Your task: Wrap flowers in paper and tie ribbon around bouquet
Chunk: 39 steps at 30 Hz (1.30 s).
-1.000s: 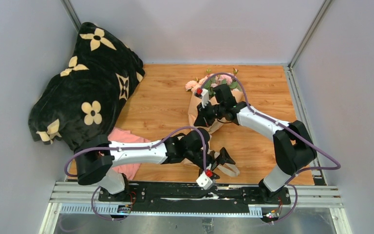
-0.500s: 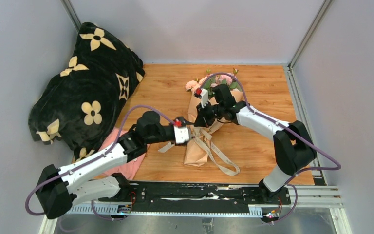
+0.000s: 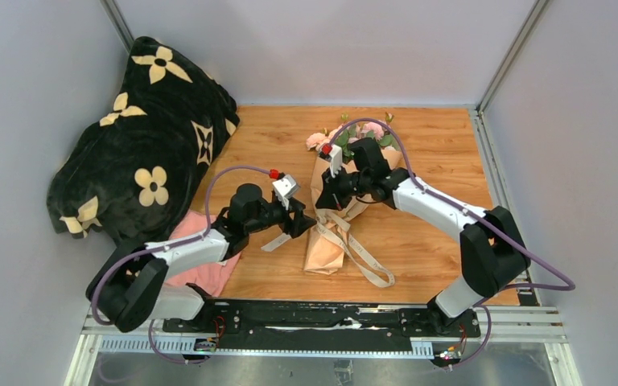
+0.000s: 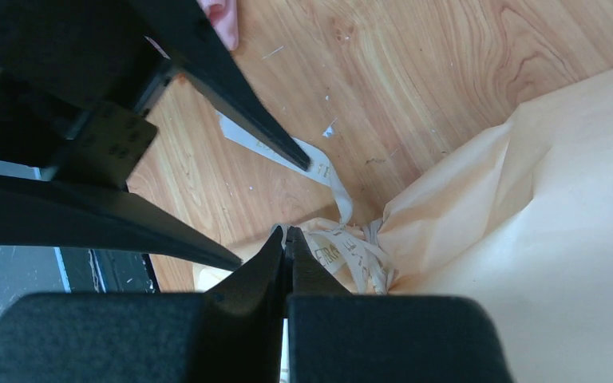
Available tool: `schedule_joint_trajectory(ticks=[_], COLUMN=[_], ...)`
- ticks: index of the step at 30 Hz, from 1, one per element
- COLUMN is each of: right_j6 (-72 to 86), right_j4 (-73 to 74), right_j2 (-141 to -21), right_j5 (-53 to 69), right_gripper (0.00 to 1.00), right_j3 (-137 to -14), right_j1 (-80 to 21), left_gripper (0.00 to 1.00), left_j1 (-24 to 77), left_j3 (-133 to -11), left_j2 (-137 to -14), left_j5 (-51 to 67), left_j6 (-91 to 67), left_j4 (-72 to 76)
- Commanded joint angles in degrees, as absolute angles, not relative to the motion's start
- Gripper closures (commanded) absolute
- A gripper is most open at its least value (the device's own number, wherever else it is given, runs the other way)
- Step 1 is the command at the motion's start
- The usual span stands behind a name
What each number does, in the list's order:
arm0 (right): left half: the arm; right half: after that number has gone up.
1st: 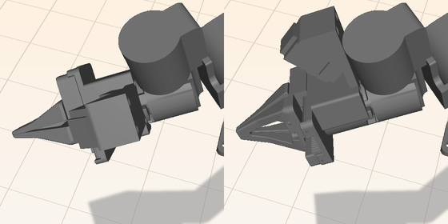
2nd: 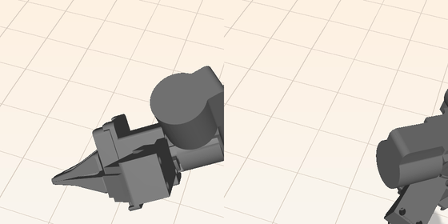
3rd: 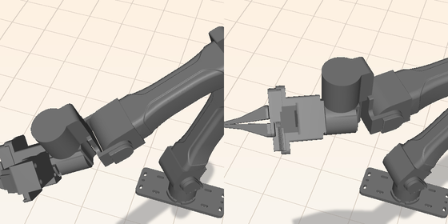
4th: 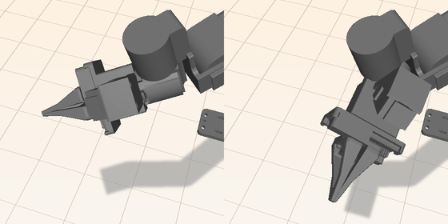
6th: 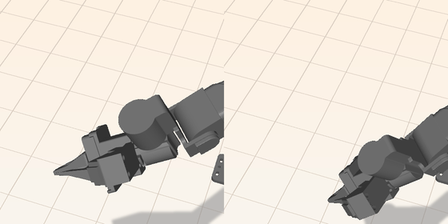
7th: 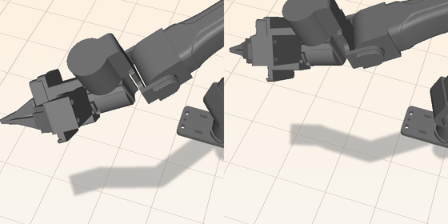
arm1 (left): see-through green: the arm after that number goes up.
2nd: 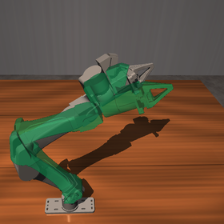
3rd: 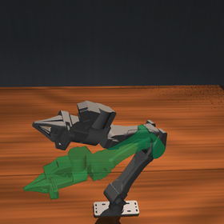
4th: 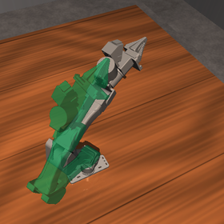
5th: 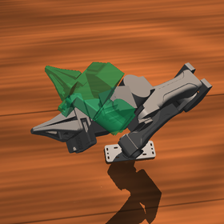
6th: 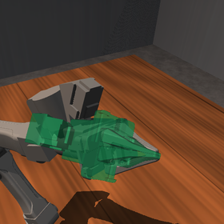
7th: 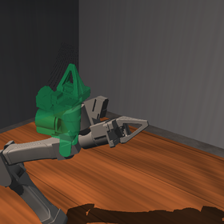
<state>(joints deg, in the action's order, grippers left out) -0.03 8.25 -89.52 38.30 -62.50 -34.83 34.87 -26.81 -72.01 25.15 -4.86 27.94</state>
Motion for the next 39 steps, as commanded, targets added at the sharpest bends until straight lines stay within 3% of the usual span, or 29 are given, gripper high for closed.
schedule_joint_trajectory(ticks=[1, 7, 13, 19, 21, 26, 33, 39], right_j6=[-2.0, -3.6, -5.8, -6.5, -6.4, -4.2, 2.9, 4.8], right_j4=[7.9, 9.0, 9.3, 10.0, 10.2, 11.0, 4.7, 0.9], right_j2=[-87.8, -89.4, -89.8, -90.1, -90.1, -87.4, -78.4, -80.0], right_j5=[40.5, 43.6, 46.5, 45.7, 45.2, 40.7, 34.4, 29.1], right_gripper=[1.00, 1.00, 1.00, 0.98, 0.95, 0.73, 0.70, 0.70], right_j3=[-62.2, -63.7, -64.3, -64.0, -63.9, -62.4, -51.0, -49.1], right_j1=[-35.6, -35.6, -35.6, -35.4, -35.3, -34.3, -33.5, -33.5], left_gripper=[0.31, 0.38, 0.63, 1.00, 1.00, 1.00, 1.00, 1.00], left_j1=[34.5, 34.6, 34.5, 34.6, 34.6, 34.5, 34.5, 34.5], left_j3=[-27.3, -28.5, -30.0, -30.6, -30.6, -31.3, -30.6, -30.4], left_j2=[-77.4, -82.9, -85.7, -86.5, -86.4, -86.4, -86.6, -86.6], left_j5=[27.5, 31.0, 31.5, 34.1, 33.6, 28.8, 27.3, 27.8], left_j6=[-7.7, -8.3, -8.3, -9.0, -9.3, -12.6, -15.5, -15.1], left_j4=[42.4, 45.8, 47.6, 47.9, 47.6, 43.8, 43.7, 43.5])
